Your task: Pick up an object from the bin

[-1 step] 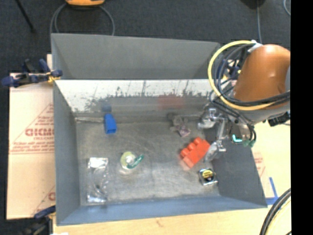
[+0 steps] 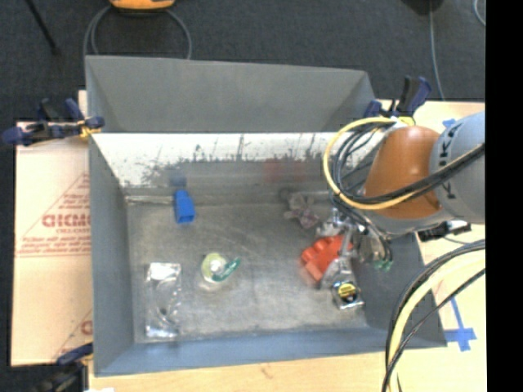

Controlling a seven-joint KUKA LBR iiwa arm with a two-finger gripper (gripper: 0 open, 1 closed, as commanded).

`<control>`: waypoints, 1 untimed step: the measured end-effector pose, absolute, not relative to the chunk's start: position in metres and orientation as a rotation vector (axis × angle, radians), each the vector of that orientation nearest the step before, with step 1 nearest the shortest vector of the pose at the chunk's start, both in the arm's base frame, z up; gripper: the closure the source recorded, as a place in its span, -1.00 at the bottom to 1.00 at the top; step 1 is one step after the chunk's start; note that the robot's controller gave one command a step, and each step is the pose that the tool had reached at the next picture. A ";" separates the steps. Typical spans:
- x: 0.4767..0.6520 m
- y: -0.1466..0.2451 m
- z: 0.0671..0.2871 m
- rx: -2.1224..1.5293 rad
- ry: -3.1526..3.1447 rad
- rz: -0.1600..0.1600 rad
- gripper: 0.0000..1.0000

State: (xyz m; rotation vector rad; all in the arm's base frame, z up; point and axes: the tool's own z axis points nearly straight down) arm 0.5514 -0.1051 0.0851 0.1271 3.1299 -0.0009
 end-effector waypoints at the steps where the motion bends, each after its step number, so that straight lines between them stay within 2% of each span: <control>1: 0.550 -0.105 0.083 0.123 3.134 -0.002 1.00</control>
Offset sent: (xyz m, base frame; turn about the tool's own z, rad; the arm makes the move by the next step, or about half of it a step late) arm 0.0000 0.0000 0.0000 0.0000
